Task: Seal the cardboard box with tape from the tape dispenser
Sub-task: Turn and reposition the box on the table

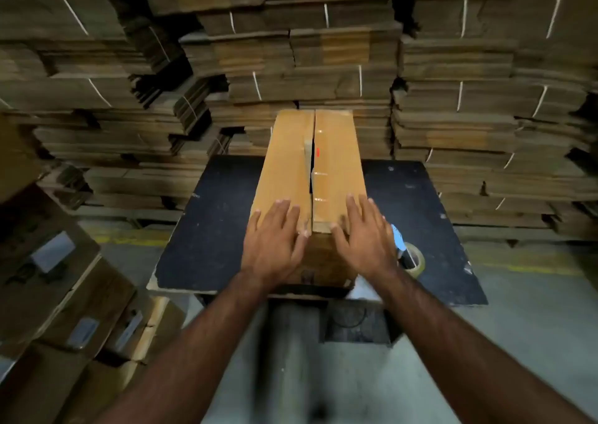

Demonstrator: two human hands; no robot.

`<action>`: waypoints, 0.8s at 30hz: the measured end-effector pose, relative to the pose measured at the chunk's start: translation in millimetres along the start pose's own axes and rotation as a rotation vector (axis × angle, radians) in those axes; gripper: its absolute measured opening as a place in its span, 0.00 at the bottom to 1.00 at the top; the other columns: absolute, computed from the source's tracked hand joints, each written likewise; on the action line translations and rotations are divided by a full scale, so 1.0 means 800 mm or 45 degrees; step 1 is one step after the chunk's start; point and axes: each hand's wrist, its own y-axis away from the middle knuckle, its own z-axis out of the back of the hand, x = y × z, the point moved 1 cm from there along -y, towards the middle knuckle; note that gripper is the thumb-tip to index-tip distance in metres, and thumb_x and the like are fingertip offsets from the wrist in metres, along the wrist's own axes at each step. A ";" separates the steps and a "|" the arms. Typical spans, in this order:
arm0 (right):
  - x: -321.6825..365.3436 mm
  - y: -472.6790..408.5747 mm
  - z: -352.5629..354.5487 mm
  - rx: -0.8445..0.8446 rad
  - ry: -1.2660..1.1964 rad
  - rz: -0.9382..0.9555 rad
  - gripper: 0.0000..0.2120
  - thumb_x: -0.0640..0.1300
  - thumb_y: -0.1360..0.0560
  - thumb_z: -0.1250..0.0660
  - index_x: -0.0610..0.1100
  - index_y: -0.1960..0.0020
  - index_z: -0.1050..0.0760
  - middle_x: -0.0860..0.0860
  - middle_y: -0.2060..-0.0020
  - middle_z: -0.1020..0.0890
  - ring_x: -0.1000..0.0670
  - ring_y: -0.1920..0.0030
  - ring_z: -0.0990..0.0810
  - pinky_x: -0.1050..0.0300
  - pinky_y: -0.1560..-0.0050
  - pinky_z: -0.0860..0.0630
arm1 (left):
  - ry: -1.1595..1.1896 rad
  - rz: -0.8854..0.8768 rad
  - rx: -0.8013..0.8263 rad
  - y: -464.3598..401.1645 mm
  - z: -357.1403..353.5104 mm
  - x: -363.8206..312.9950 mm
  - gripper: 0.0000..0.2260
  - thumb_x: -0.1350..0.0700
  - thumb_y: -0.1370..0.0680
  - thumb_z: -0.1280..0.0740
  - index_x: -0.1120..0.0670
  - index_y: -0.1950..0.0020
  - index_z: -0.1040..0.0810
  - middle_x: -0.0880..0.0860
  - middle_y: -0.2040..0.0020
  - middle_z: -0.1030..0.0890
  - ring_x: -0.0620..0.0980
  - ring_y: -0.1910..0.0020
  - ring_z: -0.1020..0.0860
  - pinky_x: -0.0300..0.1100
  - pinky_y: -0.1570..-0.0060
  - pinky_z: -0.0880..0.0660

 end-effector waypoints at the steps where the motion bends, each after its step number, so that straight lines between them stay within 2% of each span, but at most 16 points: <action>1: -0.006 -0.013 -0.006 0.058 -0.009 -0.024 0.33 0.62 0.20 0.48 0.48 0.20 0.49 0.44 0.20 0.46 0.43 0.21 0.48 0.38 0.25 0.44 | -0.002 0.030 0.045 -0.011 -0.004 0.005 0.26 0.40 0.18 0.50 0.52 0.24 0.36 0.53 0.22 0.37 0.50 0.23 0.42 0.58 0.26 0.47; 4: -0.020 -0.052 -0.016 0.211 -0.018 -0.095 0.33 0.65 0.22 0.47 0.50 0.22 0.46 0.42 0.22 0.45 0.38 0.23 0.45 0.33 0.31 0.35 | 0.002 0.123 0.133 -0.045 -0.015 0.025 0.26 0.39 0.18 0.52 0.51 0.25 0.35 0.53 0.23 0.37 0.51 0.24 0.41 0.64 0.28 0.45; 8: -0.015 -0.096 -0.032 0.284 -0.065 -0.218 0.35 0.67 0.22 0.45 0.53 0.21 0.48 0.46 0.20 0.54 0.36 0.26 0.39 0.33 0.37 0.28 | 0.057 0.176 0.244 -0.093 -0.037 0.054 0.28 0.36 0.19 0.52 0.50 0.24 0.39 0.53 0.22 0.41 0.54 0.24 0.41 0.66 0.33 0.36; 11: -0.008 -0.141 -0.032 0.254 -0.041 -0.297 0.36 0.67 0.22 0.44 0.53 0.20 0.50 0.46 0.20 0.56 0.36 0.26 0.39 0.35 0.38 0.30 | 0.094 0.187 0.266 -0.142 -0.049 0.075 0.29 0.36 0.19 0.50 0.50 0.23 0.42 0.52 0.21 0.44 0.54 0.24 0.42 0.65 0.34 0.35; 16: -0.009 -0.215 -0.042 0.252 -0.029 -0.388 0.40 0.72 0.25 0.44 0.56 0.20 0.52 0.46 0.19 0.57 0.36 0.25 0.42 0.31 0.35 0.35 | 0.142 0.188 0.265 -0.215 -0.067 0.104 0.29 0.36 0.19 0.48 0.49 0.22 0.43 0.52 0.20 0.46 0.53 0.23 0.45 0.65 0.31 0.36; 24: -0.015 -0.304 -0.065 0.184 0.073 -0.443 0.41 0.75 0.27 0.47 0.58 0.20 0.53 0.45 0.20 0.55 0.36 0.26 0.39 0.33 0.37 0.32 | 0.274 0.099 0.196 -0.305 -0.101 0.134 0.30 0.38 0.19 0.46 0.53 0.22 0.42 0.55 0.20 0.46 0.54 0.22 0.49 0.58 0.30 0.36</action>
